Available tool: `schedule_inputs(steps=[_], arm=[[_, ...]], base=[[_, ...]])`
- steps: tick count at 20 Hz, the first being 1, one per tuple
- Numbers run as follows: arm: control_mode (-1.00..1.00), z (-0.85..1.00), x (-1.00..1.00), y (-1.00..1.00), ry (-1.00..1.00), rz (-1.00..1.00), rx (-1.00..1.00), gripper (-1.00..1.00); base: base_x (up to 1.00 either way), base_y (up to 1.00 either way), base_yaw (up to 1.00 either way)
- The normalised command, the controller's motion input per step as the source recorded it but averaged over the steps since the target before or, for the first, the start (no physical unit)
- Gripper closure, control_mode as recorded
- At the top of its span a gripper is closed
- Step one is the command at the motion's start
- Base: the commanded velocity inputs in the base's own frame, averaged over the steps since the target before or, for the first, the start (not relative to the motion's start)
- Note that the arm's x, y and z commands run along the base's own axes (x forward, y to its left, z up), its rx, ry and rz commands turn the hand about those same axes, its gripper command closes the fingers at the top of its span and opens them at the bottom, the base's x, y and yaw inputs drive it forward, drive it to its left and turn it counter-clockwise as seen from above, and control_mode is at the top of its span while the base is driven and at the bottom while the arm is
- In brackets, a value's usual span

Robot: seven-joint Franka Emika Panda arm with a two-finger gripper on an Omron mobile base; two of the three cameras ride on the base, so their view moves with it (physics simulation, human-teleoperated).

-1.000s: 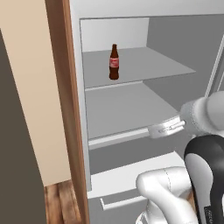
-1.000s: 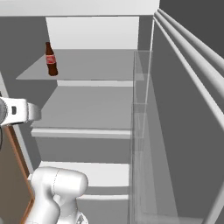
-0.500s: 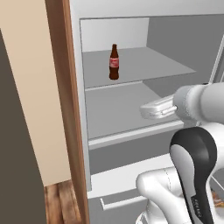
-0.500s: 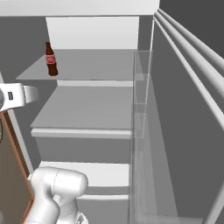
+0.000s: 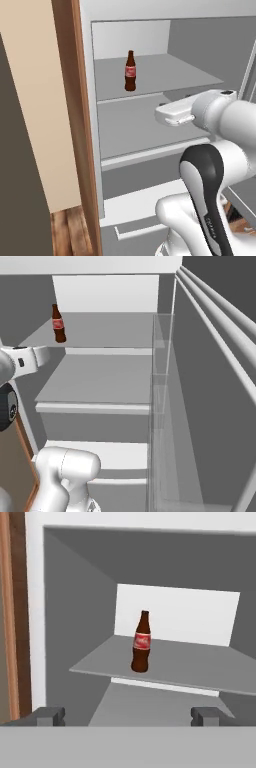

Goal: Open the fridge, grab two sodas, and place both sodas inside the bowl with ice on the dining counter.

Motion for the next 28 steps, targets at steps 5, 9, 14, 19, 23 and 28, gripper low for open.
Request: schedule_inputs(steps=[5, 9, 14, 19, 23, 28], arm=[[-1.0, 0.44, 0.03, 0.0, -0.05, -0.02, 0.0, -1.0], [-1.0, 0.14, 0.11, -0.01, 0.0, 0.0, 0.0, -1.0], [-1.0, 0.0, 0.21, -0.07, 0.0, 0.0, 0.02, -1.0], [-1.0, 0.0, 0.38, 0.15, 0.0, 0.0, 0.0, -1.0], [-1.0, 0.0, 0.47, 0.07, 0.0, 0.02, 0.0, -1.0], [-1.0, 0.0, 0.44, -0.01, 0.01, 0.04, 0.01, -1.0]], base=[[0.0, 0.0, 0.0], [0.0, 0.0, 0.0], [0.0, 0.0, 0.0], [0.0, 0.0, 0.0], [0.0, 0.0, 0.0], [0.0, 0.0, 0.0]])
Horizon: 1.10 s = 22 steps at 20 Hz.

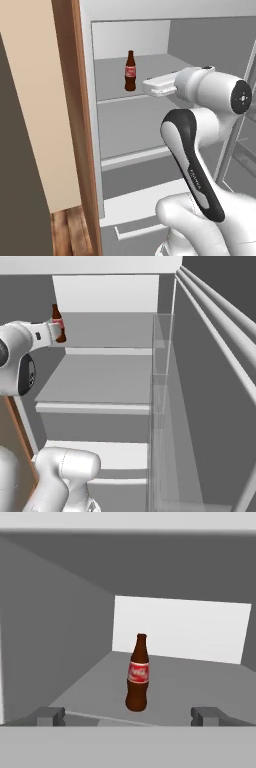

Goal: Open the fridge, grab two sodas, and place both sodas inside the bowl with ice on the dining counter.

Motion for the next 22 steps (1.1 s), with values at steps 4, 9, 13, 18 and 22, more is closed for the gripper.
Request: schedule_inputs(steps=[4, 9, 13, 18, 22], arm=[[-1.0, 0.0, 0.36, -0.04, 0.02, 0.02, 0.01, -1.0], [-1.0, 0.0, 0.38, -0.13, 0.02, 0.04, 0.05, -1.0], [-1.0, 0.0, 0.36, -0.02, 0.04, 0.04, 0.02, -1.0], [-1.0, -0.03, 0.25, 0.0, 0.03, 0.04, 0.0, -1.0], [-1.0, -0.19, 0.23, 0.0, 0.03, 0.04, 0.0, -1.0]], base=[[0.0, 0.0, 0.0], [0.0, 0.0, 0.0], [0.0, 0.0, 0.0], [0.0, 0.0, 0.0], [0.0, 0.0, 0.0]])
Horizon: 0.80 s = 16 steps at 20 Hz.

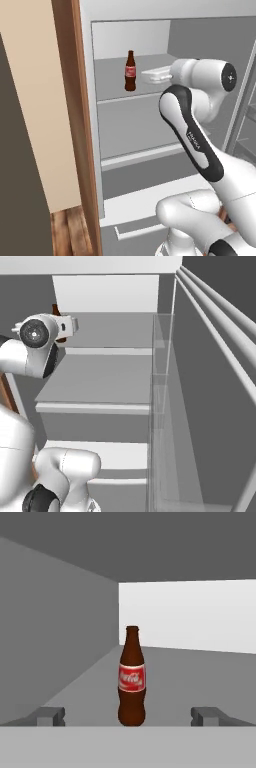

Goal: Open the fridge, grab two sodas, and place both sodas inside the bowl with ice on the dining counter.

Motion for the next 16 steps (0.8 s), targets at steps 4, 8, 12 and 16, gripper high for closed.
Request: schedule_inputs(steps=[4, 8, 12, 16], arm=[[-1.0, -0.35, 0.2, 0.0, 0.02, 0.04, 0.0, -1.0], [-1.0, -0.07, 0.25, 0.0, 0.0, 0.04, 0.02, -1.0], [-1.0, 0.0, 0.29, 0.0, 0.0, 0.04, 0.05, -1.0], [-1.0, 0.0, 0.28, 0.0, 0.0, 0.04, 0.02, -1.0]], base=[[0.0, 0.0, 0.0], [0.0, 0.0, 0.0], [0.0, 0.0, 0.0], [0.0, 0.0, 0.0]])
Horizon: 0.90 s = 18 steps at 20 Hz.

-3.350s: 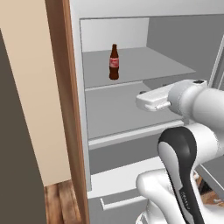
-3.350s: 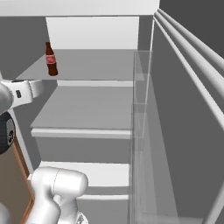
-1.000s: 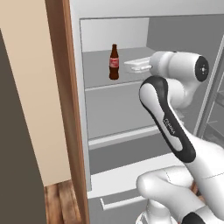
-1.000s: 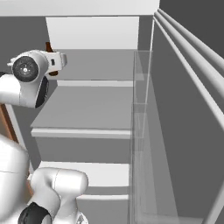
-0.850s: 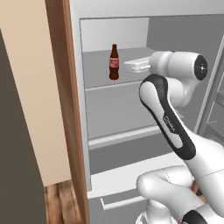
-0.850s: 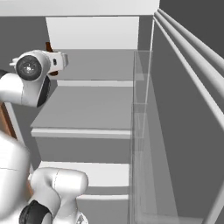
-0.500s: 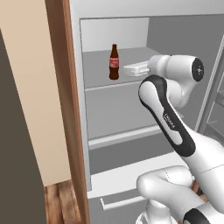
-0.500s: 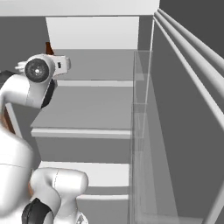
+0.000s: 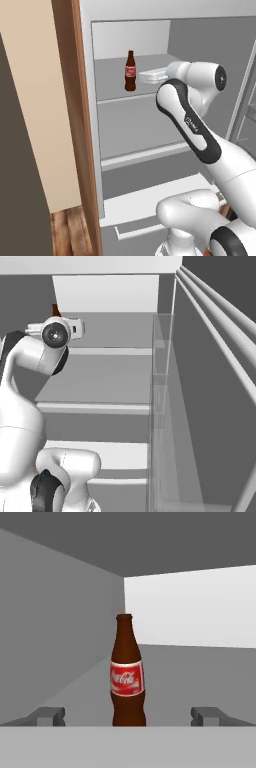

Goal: Open the fridge, grab two sodas, and place both sodas inside the bowl with ice on the dining counter.

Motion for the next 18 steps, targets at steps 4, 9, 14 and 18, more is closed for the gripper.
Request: schedule_inputs(steps=[4, 9, 14, 18], arm=[[-1.0, 0.0, 0.21, 0.03, 0.0, 0.03, 0.01, -1.0], [-1.0, 0.0, 0.09, 0.13, 0.0, 0.02, 0.0, -1.0], [-1.0, 0.0, 0.01, 0.24, 0.0, 0.0, -0.01, -1.0], [-1.0, 0.0, 0.15, 0.06, 0.0, 0.0, 0.0, -1.0]], base=[[0.0, 0.0, 0.0], [0.0, 0.0, 0.0], [0.0, 0.0, 0.0], [0.0, 0.0, 0.0]])
